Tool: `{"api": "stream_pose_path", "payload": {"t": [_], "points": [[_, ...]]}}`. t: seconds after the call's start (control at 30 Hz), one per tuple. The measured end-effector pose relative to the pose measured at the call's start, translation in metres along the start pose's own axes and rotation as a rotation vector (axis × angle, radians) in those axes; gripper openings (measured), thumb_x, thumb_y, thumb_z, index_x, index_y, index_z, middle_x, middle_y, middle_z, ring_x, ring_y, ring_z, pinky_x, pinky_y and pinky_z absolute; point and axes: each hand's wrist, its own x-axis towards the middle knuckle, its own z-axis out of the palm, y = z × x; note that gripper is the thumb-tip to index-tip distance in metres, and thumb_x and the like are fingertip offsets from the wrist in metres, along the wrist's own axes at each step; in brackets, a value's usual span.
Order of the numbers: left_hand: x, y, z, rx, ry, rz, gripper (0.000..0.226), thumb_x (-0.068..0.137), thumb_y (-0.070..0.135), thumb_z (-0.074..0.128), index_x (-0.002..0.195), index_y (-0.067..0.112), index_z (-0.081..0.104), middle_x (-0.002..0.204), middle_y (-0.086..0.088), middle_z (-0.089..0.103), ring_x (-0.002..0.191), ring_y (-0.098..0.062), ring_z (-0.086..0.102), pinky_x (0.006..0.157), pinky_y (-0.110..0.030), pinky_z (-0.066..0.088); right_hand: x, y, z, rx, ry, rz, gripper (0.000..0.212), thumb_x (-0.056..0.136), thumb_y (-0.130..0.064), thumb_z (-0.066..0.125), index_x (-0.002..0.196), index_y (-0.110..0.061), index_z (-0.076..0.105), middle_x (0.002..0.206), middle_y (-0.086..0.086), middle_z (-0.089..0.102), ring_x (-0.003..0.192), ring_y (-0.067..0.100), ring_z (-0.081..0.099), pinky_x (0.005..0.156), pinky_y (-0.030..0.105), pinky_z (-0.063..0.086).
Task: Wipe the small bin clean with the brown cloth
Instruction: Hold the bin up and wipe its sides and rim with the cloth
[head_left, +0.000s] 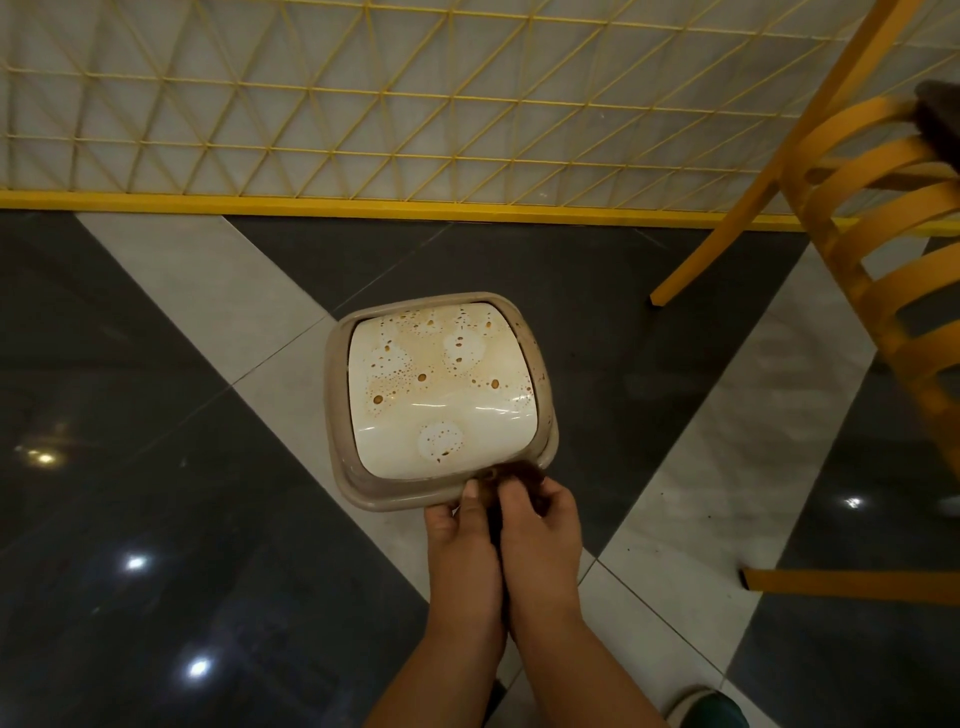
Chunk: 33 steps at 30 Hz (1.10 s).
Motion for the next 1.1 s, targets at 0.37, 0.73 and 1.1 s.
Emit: {"api": "stream_pose_path", "payload": {"t": [0.37, 0.73, 1.1], "points": [[0.003, -0.004, 0.006, -0.053, 0.016, 0.043, 0.03, 0.1, 0.022, 0.045, 0.13, 0.027, 0.049, 0.12, -0.003, 0.067, 0.11, -0.016, 0.063, 0.081, -0.021, 0.048, 0.031, -0.033, -0.005, 0.044, 0.114, 0.052, 0.025, 0.094, -0.042, 0.052, 0.108, -0.021, 0.055, 0.101, 0.001, 0.06, 0.086, 0.015, 0.057, 0.069, 0.029, 0.048], [0.003, 0.001, -0.018, -0.019, -0.172, -0.128, 0.031, 0.095, 0.027, 0.052, 0.125, 0.02, 0.056, 0.116, -0.005, 0.069, 0.108, -0.021, 0.065, 0.094, -0.038, 0.049, 0.017, -0.026, -0.011, -0.058, 0.008, 0.05, 0.014, 0.092, -0.03, 0.052, 0.093, -0.021, 0.062, 0.097, 0.007, 0.064, 0.091, 0.022, 0.061, 0.074, 0.037, 0.053], [0.008, 0.003, -0.034, 0.001, 0.027, 0.015, 0.021, 0.093, 0.018, 0.059, 0.113, 0.025, 0.057, 0.105, -0.004, 0.073, 0.103, -0.022, 0.067, 0.093, -0.043, 0.051, -0.002, -0.002, 0.014, 0.01, -0.012, 0.033, 0.015, 0.086, -0.022, 0.061, 0.099, -0.03, 0.059, 0.1, -0.001, 0.066, 0.095, 0.021, 0.064, 0.085, 0.047, 0.055]]}}
